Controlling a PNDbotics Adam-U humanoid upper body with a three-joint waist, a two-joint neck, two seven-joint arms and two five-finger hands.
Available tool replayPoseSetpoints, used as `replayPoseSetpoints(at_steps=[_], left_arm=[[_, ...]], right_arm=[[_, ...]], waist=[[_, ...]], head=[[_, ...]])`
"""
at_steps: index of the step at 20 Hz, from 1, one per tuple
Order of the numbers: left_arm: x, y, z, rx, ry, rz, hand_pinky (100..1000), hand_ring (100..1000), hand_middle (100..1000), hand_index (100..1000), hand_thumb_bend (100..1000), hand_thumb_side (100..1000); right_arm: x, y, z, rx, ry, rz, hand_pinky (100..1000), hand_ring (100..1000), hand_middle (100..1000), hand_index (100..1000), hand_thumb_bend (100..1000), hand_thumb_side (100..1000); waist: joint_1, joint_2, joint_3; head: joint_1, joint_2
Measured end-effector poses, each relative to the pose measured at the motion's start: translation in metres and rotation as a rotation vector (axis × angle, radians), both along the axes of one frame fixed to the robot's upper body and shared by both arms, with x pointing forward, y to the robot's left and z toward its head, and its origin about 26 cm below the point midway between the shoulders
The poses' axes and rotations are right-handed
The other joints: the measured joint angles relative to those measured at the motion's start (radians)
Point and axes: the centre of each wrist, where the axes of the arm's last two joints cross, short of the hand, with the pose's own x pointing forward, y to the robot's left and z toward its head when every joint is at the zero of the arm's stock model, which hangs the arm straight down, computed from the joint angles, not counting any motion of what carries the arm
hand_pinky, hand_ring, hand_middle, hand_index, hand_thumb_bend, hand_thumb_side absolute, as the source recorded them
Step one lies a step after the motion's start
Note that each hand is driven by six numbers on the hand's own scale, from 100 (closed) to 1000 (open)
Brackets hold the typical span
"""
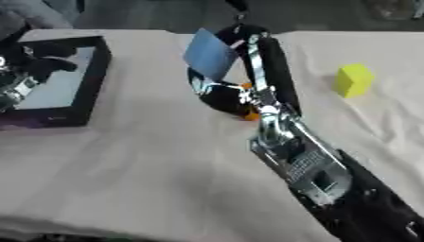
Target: Pick up the objects with one hand, pass them to the other hand, and then place them into the box on the other side of the table.
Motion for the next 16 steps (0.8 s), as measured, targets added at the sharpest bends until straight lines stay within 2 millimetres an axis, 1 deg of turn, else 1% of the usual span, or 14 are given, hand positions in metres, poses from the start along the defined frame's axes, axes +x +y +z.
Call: replayPoseSetpoints(at_steps=[3, 7, 12, 13, 16], left_arm=[[0.001, -0.006, 0.004, 0.057, 0.022, -0.011, 1000, 855, 860, 847, 100, 688], [0.002, -0.018, 0.013, 0.129, 0.024, -0.020, 1000, 859, 859, 847, 100, 676], [0.002, -0.035, 0.022, 0.195, 0.025, -0.018, 1000, 860, 859, 852, 100, 662], [0.002, -0.037, 0.023, 0.209, 0.025, -0.015, 1000, 861, 861, 863, 100, 643], [0.001, -0.044, 0.025, 0.255, 0.028, -0.003, 1000, 863, 863, 877, 100, 635]], right_arm=[[0.003, 0.002, -0.005, -0.033, 0.002, -0.022, 715, 607, 498, 482, 100, 100], [0.005, 0.006, -0.009, -0.068, 0.012, -0.043, 718, 609, 499, 483, 100, 100], [0.004, 0.009, -0.010, -0.116, 0.010, -0.066, 718, 611, 501, 485, 100, 100], [0.003, 0.010, -0.010, -0.126, 0.009, -0.072, 717, 613, 502, 486, 100, 100], [0.002, 0.012, -0.011, -0.158, 0.003, -0.085, 719, 616, 504, 489, 100, 100]], waist=[[0.001, 0.000, 0.004], [0.001, 0.000, 0.006], [0.001, 0.000, 0.009], [0.001, 0.000, 0.011], [0.001, 0.000, 0.013]], head=[[-0.016, 0.007], [-0.032, 0.012], [-0.033, 0.016], [-0.033, 0.016], [-0.032, 0.017]])
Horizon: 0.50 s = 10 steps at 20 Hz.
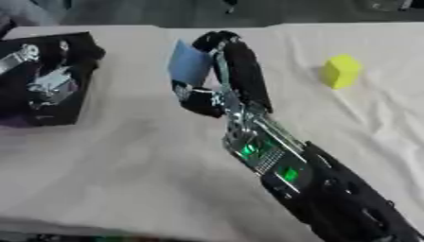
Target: Pick up the objects with one hand, pass them to the other hand, and then place them into the box on the other side of the table.
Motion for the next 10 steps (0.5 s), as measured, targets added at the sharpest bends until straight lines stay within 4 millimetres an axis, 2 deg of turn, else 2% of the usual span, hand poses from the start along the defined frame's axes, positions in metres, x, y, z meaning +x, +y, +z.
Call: replayPoseSetpoints(at_steps=[10], left_arm=[[-0.002, -0.022, 0.002, 0.106, 0.038, 0.043, 1000, 868, 869, 903, 100, 591]], right_arm=[[-0.013, 0.009, 0.008, -0.065, -0.032, -0.019, 722, 616, 503, 488, 100, 100]], waist=[[0.000, 0.000, 0.002]], head=[[0.008, 0.007]])
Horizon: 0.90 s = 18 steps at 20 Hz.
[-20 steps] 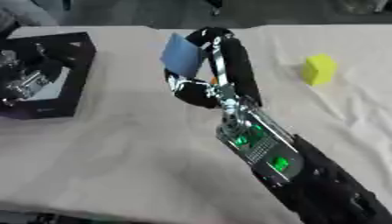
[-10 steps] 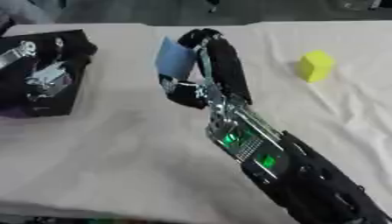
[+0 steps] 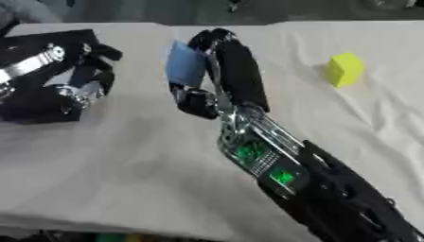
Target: Pick up the objects with one hand, pass them to the other hand, and then place them into the box on the other side of the table.
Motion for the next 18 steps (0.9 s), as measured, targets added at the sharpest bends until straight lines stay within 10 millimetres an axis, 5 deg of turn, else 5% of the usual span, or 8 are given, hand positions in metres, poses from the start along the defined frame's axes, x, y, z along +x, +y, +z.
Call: replayPoseSetpoints(at_steps=[5, 8, 18], left_arm=[[-0.001, -0.009, 0.000, 0.016, 0.014, 0.043, 1000, 872, 872, 891, 100, 602], [-0.002, -0.012, -0.002, 0.027, 0.021, 0.068, 1000, 874, 869, 880, 100, 713], [-0.003, -0.023, -0.004, 0.009, 0.000, 0.086, 1000, 888, 870, 875, 100, 826]], right_arm=[[-0.006, 0.002, 0.003, -0.016, -0.024, -0.013, 725, 617, 504, 490, 100, 100], [-0.008, 0.004, 0.003, -0.034, -0.035, -0.028, 724, 617, 505, 491, 100, 100], [-0.016, 0.006, 0.010, -0.066, -0.062, -0.059, 720, 610, 502, 488, 100, 100]], waist=[[0.000, 0.000, 0.001], [0.000, 0.000, 0.003], [0.005, 0.000, 0.004]], head=[[0.002, 0.001], [0.006, 0.001], [-0.003, 0.009]])
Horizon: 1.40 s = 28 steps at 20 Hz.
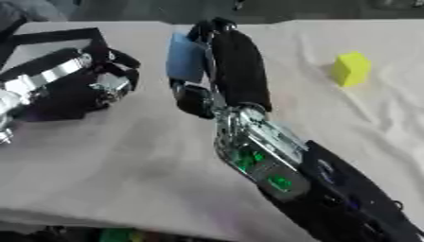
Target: Pick up the objects with one hand, pass them to the other hand, and then place them into the box on the other side of the table.
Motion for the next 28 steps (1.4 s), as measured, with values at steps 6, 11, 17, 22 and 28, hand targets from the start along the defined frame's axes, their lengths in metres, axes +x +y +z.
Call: replayPoseSetpoints(at_steps=[6, 11, 17, 22, 28], left_arm=[[-0.001, -0.007, 0.003, -0.009, -0.027, -0.019, 1000, 899, 867, 876, 100, 840], [-0.002, -0.013, 0.006, -0.005, -0.057, -0.038, 1000, 912, 869, 884, 100, 771], [-0.003, -0.015, 0.005, 0.012, -0.085, -0.031, 1000, 923, 871, 895, 100, 764], [-0.003, -0.017, 0.004, 0.018, -0.095, -0.046, 1000, 930, 870, 900, 100, 832], [-0.003, -0.018, 0.003, 0.043, -0.103, -0.081, 1000, 935, 870, 901, 100, 943]], right_arm=[[-0.010, 0.000, 0.005, -0.004, -0.006, 0.028, 720, 610, 504, 489, 100, 100], [-0.021, -0.003, 0.013, -0.015, -0.007, 0.059, 714, 605, 499, 485, 100, 100], [-0.025, -0.005, 0.017, -0.026, -0.008, 0.057, 713, 603, 497, 483, 100, 100], [-0.025, -0.005, 0.017, -0.035, -0.006, 0.062, 711, 601, 496, 482, 100, 100], [-0.025, -0.006, 0.017, -0.038, -0.004, 0.065, 707, 597, 494, 479, 100, 100]], waist=[[0.000, 0.000, 0.000], [0.000, 0.000, 0.000], [0.000, 0.000, -0.001], [0.000, 0.000, -0.001], [0.000, 0.000, -0.001]], head=[[-0.015, 0.010], [-0.018, 0.010], [-0.013, 0.009], [-0.009, 0.009], [-0.009, 0.009]])
